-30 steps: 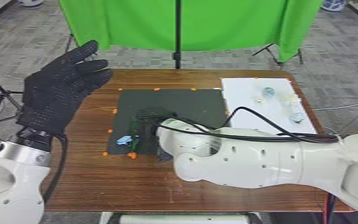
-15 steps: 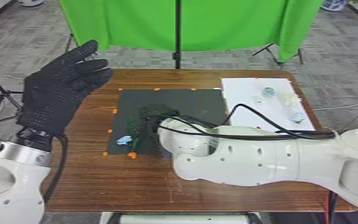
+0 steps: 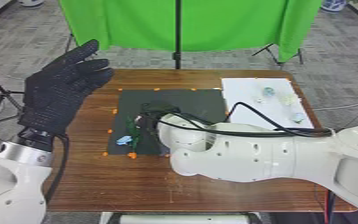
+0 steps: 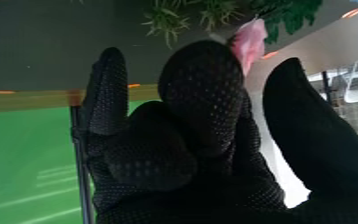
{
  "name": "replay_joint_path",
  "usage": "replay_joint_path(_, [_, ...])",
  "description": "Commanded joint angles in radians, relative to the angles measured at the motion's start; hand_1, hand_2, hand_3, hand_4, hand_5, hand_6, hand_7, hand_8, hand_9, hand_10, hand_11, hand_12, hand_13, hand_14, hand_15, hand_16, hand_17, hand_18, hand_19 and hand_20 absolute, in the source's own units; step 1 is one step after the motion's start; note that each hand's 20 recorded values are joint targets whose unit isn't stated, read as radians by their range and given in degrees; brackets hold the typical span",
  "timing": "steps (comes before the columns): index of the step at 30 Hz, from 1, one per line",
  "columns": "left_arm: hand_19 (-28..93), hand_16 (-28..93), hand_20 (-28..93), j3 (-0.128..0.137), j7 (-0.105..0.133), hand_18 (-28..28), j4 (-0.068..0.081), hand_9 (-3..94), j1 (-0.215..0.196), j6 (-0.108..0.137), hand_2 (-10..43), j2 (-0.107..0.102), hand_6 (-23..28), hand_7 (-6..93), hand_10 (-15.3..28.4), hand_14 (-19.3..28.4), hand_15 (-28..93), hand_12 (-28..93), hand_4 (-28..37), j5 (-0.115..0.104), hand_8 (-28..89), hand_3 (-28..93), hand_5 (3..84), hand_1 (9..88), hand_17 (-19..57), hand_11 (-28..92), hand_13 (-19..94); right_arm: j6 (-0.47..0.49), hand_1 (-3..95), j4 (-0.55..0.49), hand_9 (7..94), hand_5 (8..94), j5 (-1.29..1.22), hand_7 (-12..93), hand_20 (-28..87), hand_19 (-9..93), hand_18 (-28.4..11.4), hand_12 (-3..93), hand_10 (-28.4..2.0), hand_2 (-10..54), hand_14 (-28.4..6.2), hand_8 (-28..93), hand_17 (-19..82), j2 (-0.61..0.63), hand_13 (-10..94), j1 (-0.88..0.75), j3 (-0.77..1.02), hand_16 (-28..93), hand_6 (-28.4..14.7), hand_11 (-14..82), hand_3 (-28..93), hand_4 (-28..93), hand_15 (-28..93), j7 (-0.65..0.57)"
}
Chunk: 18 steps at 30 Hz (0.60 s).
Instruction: Arrange flowers
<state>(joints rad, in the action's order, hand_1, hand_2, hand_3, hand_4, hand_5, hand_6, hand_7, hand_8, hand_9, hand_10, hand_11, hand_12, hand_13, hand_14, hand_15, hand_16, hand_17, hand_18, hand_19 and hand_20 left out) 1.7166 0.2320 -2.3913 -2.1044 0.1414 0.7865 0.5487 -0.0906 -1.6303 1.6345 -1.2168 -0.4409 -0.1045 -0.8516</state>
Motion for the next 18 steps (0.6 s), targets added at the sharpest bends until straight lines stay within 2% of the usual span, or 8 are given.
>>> replay_joint_path(1, [57, -9, 26, -0.004, 0.003, 25.1, 0.005, 34.6, -0.015, 0.003, 6.6, 0.0, 10.0, 15.8, 22.1, 28.4, 51, 12, -19.7, -0.001, -10, 79, 37.5, 24.7, -8.2, 29, 24, -0.033, 21.8, 0.006, 92.1, 47.9, -0.02, 14, 19, 85, -22.6, 23.1, -11.2, 11.1, -9.6, -14, 29, -0.018, 82, 0.011, 0.016, 22, 1.0, 49.0, 86, -18, 82, -0.011])
replay_joint_path(10, [57, -9, 26, -0.012, -0.004, 25.1, 0.009, 34.5, -0.011, 0.008, 6.7, 0.007, 10.0, 15.8, 22.1, 28.4, 51, 12, -19.7, -0.001, -10, 79, 37.5, 24.7, -8.1, 30, 24, -0.044, 21.3, 0.003, 87.0, 33.9, -0.034, 14, 18, 86, -22.7, 22.0, -13.0, 10.9, -8.9, -13, 28, -0.013, 81, 0.008, 0.028, 22, 0.1, 49.5, 85, -19, 82, -0.015])
replay_joint_path(12, [57, -9, 26, -0.01, -0.01, 25.1, 0.011, 34.5, -0.013, 0.002, 6.7, 0.01, 10.0, 15.8, 22.1, 28.4, 51, 12, -19.7, 0.0, -10, 79, 37.5, 24.7, -8.1, 30, 24, -0.043, 21.2, 0.004, 86.0, 32.1, -0.032, 14, 18, 86, -22.7, 21.8, -13.2, 10.9, -8.7, -13, 28, -0.011, 81, 0.002, 0.034, 22, 0.2, 49.8, 85, -19, 82, -0.013])
replay_joint_path(18, [57, -9, 26, 0.002, -0.015, 25.1, 0.002, 34.5, -0.033, 0.014, 6.7, 0.017, 10.0, 15.7, 22.1, 28.4, 51, 12, -19.7, 0.001, -10, 79, 37.5, 24.7, -8.1, 30, 24, -0.065, 21.1, -0.008, 84.7, 30.2, -0.023, 14, 17, 86, -22.8, 21.0, -13.6, 10.9, -8.7, -13, 28, -0.002, 81, -0.01, 0.047, 21, 0.3, 49.6, 85, -19, 82, -0.005])
